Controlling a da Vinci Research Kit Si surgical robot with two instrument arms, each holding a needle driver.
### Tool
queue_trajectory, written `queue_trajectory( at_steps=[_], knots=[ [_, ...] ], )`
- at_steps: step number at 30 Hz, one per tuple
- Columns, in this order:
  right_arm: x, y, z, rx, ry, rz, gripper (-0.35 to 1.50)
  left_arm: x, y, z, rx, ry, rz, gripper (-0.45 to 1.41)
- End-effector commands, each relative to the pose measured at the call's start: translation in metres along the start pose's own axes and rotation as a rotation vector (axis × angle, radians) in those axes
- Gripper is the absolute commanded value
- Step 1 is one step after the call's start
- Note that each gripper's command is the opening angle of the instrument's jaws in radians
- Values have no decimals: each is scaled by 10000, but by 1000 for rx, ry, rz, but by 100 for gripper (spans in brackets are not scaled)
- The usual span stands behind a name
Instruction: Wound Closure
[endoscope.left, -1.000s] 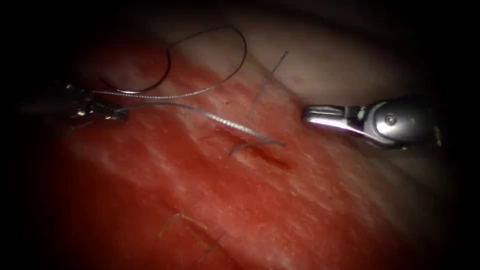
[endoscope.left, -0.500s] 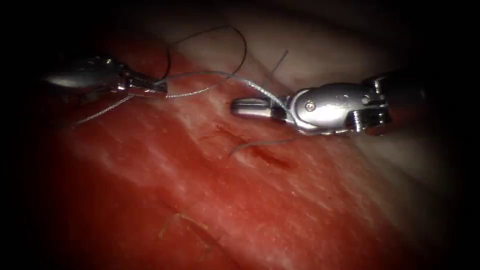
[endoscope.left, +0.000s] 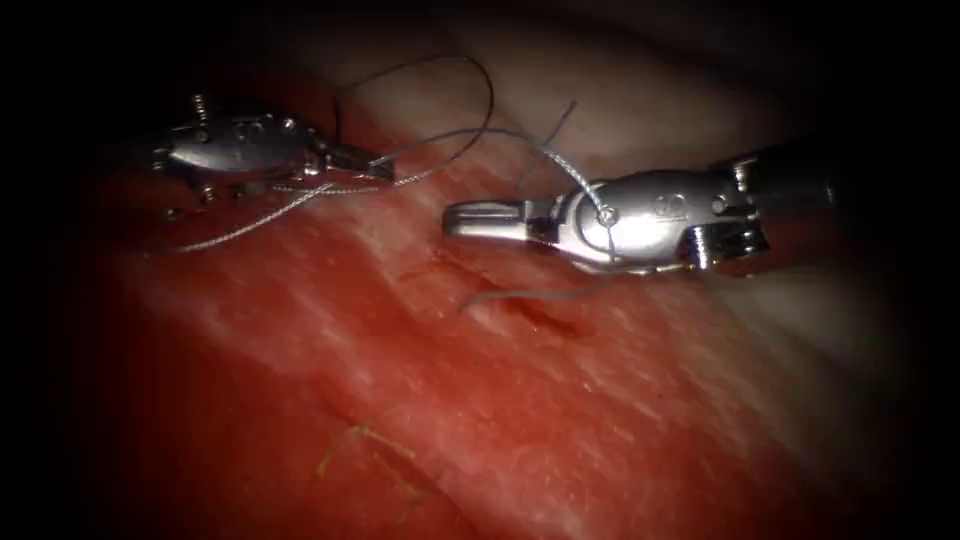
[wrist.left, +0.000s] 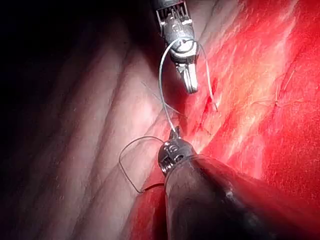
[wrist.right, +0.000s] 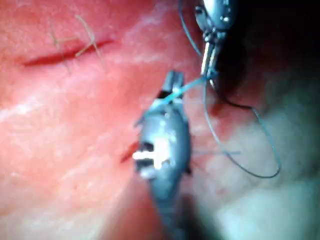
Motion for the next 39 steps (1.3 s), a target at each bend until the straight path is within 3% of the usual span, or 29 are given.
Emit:
queue_trajectory(
  at_steps=[1, 11, 12, 13, 14, 15, 17, 22, 28, 39],
  knots=[
    [-5, -2, 7, -9, 10, 7, -35, -6, 1, 12, 4, -4, 5, -45],
    [7, 0, 12, -54, 64, 47, -35, -12, 23, 40, 11, -53, 21, -45],
    [10, 3, 12, -80, 77, 51, -25, -12, 27, 41, 11, -59, 22, -45],
    [12, 5, 12, -95, 83, 53, 10, -13, 29, 42, 12, -62, 24, -45],
    [14, 7, 12, -113, 87, 55, 27, -13, 30, 42, 11, -65, 24, -45],
    [16, 13, 13, -153, 84, 61, 93, -12, 36, 40, 11, -68, 24, -45],
    [17, 17, 14, -180, 70, 65, 113, -11, 41, 38, 10, -71, 24, -45],
    [14, 22, 16, -204, 61, 66, 116, -6, 60, 31, 5, -86, 35, -45],
    [10, 25, 17, -309, -20, 30, 109, 21, 111, 20, -14, -94, 86, -45],
    [-18, 13, 29, -290, -186, -58, 101, 62, 108, -26, -29, -89, 179, -45]
  ],
)
